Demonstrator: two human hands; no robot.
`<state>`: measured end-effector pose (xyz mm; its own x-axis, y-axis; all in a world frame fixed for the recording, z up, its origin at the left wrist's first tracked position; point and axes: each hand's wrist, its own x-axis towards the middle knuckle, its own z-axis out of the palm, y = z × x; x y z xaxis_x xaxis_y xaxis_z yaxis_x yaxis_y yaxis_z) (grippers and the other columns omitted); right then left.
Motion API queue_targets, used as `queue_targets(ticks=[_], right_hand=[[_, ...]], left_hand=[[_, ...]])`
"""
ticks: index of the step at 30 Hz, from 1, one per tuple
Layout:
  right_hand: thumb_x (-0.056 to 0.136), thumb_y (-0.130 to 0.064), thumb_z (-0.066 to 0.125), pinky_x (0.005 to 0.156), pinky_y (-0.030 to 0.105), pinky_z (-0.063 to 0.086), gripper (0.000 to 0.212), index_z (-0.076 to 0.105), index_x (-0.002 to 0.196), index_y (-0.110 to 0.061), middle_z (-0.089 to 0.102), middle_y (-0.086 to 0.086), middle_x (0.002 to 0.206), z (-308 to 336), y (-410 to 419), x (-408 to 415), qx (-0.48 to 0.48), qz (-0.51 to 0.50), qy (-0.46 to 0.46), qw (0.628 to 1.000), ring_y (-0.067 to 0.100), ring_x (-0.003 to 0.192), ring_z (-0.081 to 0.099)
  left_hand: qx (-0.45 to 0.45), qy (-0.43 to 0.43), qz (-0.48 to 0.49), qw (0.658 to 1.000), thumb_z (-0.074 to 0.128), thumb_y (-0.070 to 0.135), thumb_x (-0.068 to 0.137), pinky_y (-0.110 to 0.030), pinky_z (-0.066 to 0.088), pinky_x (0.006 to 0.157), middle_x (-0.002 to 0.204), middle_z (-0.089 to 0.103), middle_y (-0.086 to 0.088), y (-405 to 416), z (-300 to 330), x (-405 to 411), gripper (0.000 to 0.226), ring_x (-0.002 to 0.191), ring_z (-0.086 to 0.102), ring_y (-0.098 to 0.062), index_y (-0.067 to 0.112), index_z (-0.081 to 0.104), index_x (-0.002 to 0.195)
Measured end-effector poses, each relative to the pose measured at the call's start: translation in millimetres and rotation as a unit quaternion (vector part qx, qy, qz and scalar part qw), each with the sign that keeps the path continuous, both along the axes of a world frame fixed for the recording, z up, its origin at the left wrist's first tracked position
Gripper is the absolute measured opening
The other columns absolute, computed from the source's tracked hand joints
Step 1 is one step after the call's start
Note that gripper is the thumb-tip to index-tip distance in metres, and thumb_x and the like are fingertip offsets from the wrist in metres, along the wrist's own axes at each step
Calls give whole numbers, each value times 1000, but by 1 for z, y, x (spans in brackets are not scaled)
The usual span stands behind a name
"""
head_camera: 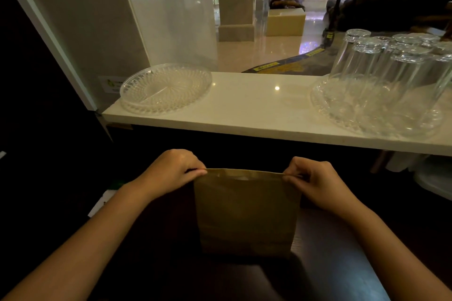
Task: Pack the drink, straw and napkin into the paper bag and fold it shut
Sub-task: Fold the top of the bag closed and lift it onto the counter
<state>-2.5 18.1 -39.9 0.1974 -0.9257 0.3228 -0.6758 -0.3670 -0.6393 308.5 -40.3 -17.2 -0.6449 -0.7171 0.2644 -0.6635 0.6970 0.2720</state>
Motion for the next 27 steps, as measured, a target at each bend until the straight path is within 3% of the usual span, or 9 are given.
queue_targets(ticks=[3, 8, 12, 15, 17, 18, 21, 25, 27], right_hand=[[77, -9, 71, 61, 8, 48, 38, 55, 66, -42, 64, -12, 67, -7, 3, 0, 5, -3, -44, 999, 3, 72, 64], [79, -7, 67, 62, 25, 52, 26, 59, 77, -32, 64, -2, 75, -26, 10, -4, 45, -33, -124, 991, 15, 71, 63], [76, 2, 67, 73, 16, 51, 38, 58, 86, -33, 57, -1, 90, -40, 23, 1, 47, -36, -152, 987, 8, 85, 58], [74, 3, 69, 75, 27, 53, 44, 55, 97, -31, 53, 9, 98, -54, 34, 3, 77, -54, -140, 986, 19, 91, 55], [73, 3, 70, 78, 32, 52, 47, 54, 107, -25, 52, 12, 100, -65, 39, 4, 100, -74, -126, 984, 24, 93, 55], [72, 2, 71, 81, 32, 51, 50, 53, 112, -24, 51, 10, 102, -69, 42, 3, 104, -86, -118, 984, 23, 94, 54], [74, 1, 70, 81, 29, 53, 59, 49, 118, -31, 57, 6, 102, -79, 48, 1, 132, -95, -141, 977, 17, 94, 59], [77, 2, 66, 76, 19, 54, 55, 50, 111, -38, 68, -4, 89, -83, 52, 6, 144, -85, -173, 971, 9, 88, 66], [77, 2, 66, 75, 26, 55, 51, 52, 102, -41, 67, 2, 82, -82, 51, 8, 124, -99, -165, 973, 16, 79, 66]], left_hand=[[24, 87, 56, 994, 72, 17, 77, -23, 51, 73, 81, 72, 2, 3, -13, -1, 8, 77, 64, -4, 16, 74, 84], [66, 199, 143, 967, 71, 11, 77, -14, 43, 68, 84, 63, 7, 19, -42, -3, 16, 81, 59, -5, 23, 66, 86], [80, 232, 175, 953, 75, 15, 73, -16, 46, 68, 104, 45, 8, 31, -66, -6, 52, 93, 50, -4, 34, 51, 115], [149, 219, 201, 943, 77, 19, 71, -9, 44, 69, 111, 32, 15, 40, -87, -3, 86, 97, 44, 9, 49, 23, 131], [211, 199, 220, 931, 77, 20, 72, -3, 40, 75, 115, 30, 20, 46, -102, -1, 94, 98, 41, 18, 47, 13, 136], [245, 193, 229, 922, 76, 19, 72, -7, 39, 82, 118, 33, 18, 48, -109, 0, 96, 102, 41, 14, 42, 11, 140], [307, 204, 236, 899, 74, 13, 74, -23, 42, 89, 120, 47, 8, 50, -122, 4, 93, 107, 49, -5, 30, 15, 144], [318, 264, 236, 879, 71, 7, 76, -12, 45, 78, 106, 60, 12, 51, -122, -1, 77, 98, 58, 0, 27, 30, 139], [316, 292, 233, 872, 70, 4, 77, -8, 47, 72, 98, 64, 16, 50, -119, -4, 71, 89, 63, 6, 26, 36, 136]])
